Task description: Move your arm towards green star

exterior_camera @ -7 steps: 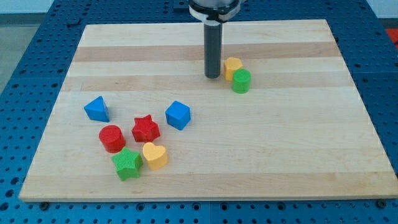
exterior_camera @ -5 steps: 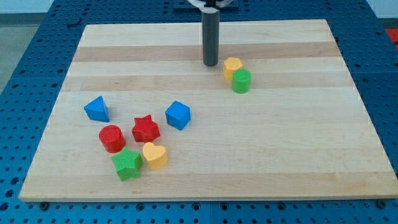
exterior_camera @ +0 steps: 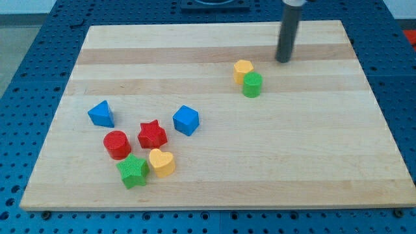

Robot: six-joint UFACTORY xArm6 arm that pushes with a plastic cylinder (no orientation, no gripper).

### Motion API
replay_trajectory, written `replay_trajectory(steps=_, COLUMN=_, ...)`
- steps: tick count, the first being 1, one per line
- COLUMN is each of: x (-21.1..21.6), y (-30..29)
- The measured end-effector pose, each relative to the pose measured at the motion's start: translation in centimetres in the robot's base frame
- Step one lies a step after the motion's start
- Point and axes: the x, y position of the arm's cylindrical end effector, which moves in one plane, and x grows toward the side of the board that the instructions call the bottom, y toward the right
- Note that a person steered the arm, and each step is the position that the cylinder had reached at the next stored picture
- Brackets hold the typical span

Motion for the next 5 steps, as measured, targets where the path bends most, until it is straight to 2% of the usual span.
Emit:
replay_trajectory(steps=1, x=2.7, y=1.2)
replay_trajectory(steps=3, x=2.7, y=0.7)
replay_trajectory(steps=5, x=4.6, y=-2.3)
